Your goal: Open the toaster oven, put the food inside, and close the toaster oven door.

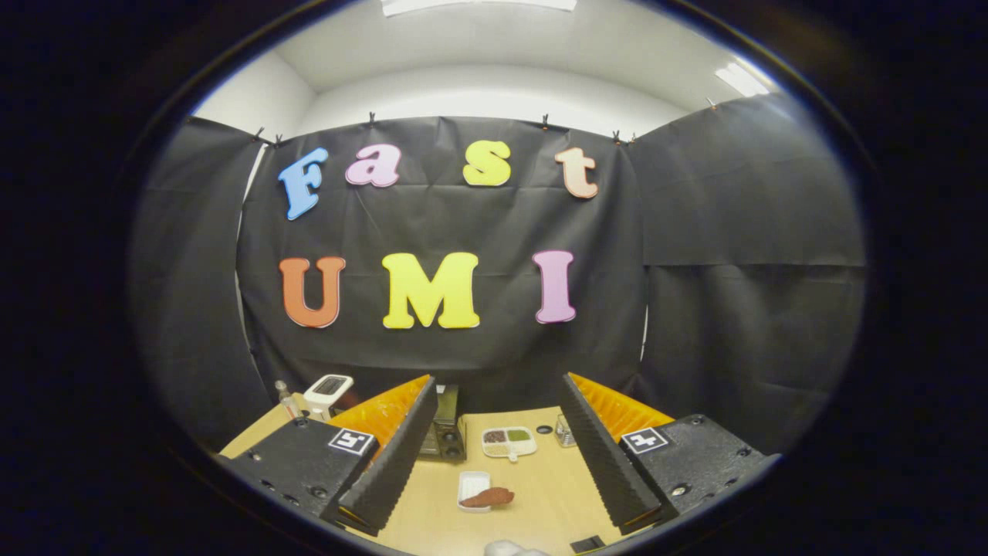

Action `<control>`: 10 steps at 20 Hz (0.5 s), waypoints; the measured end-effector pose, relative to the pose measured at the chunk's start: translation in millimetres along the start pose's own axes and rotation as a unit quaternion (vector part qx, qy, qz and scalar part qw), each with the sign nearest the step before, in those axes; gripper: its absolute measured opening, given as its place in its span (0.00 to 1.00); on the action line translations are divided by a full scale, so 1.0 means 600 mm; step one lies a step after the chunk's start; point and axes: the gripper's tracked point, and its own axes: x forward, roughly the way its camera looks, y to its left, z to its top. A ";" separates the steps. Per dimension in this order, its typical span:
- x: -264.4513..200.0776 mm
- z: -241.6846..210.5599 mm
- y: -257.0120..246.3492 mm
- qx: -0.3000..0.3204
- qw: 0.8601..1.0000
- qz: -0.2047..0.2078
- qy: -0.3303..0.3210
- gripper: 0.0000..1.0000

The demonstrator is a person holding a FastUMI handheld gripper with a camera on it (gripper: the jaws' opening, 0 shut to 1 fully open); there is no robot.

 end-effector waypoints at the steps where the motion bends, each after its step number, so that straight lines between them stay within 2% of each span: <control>1: 0.017 -0.001 0.022 -0.005 1.000 0.006 -0.003 1.00; 7: 0.134 -0.042 0.180 -0.024 0.999 0.044 -0.015 1.00; 10: 0.203 -0.094 0.260 -0.027 0.997 0.068 -0.002 1.00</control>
